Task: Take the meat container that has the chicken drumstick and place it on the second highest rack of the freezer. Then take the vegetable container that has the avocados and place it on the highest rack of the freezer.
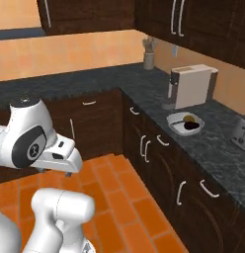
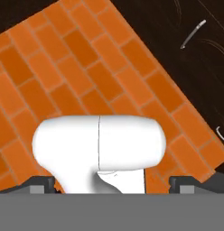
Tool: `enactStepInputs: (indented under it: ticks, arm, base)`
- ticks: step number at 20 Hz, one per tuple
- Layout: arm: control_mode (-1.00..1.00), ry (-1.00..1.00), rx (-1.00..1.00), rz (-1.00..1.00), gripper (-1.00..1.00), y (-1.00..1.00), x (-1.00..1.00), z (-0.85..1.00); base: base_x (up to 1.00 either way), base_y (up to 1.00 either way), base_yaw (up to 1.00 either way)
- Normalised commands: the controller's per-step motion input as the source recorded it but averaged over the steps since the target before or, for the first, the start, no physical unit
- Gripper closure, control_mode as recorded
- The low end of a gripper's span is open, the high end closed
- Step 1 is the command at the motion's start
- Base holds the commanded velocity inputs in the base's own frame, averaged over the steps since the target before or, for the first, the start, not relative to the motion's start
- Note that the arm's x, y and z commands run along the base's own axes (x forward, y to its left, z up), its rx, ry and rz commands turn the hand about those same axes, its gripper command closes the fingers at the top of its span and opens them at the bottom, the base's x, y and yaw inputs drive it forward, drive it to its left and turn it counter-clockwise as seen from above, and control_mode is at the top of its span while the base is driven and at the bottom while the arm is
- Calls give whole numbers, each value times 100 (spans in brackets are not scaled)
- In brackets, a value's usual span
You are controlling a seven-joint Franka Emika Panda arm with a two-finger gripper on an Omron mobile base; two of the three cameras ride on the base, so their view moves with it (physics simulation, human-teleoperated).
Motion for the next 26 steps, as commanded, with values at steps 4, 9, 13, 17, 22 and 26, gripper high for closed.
enactStepInputs:
  ticks: [4,9,13,17,22,26]
  arm:
    - [100,0,0,0,-100,0,0,0]
    - [100,0,0,0,-100,0,0,0]
    - [100,0,0,0,-100,0,0,0]
    - [100,0,0,0,-100,0,0,0]
    - [100,0,0,0,-100,0,0,0]
    - [100,0,0,0,-100,0,0,0]
  base:
    - [77,51,-60]
    - [72,47,-61]
    - [67,40,-63]
    - [61,40,-64]
    - [67,46,-62]
    - [66,48,-41]
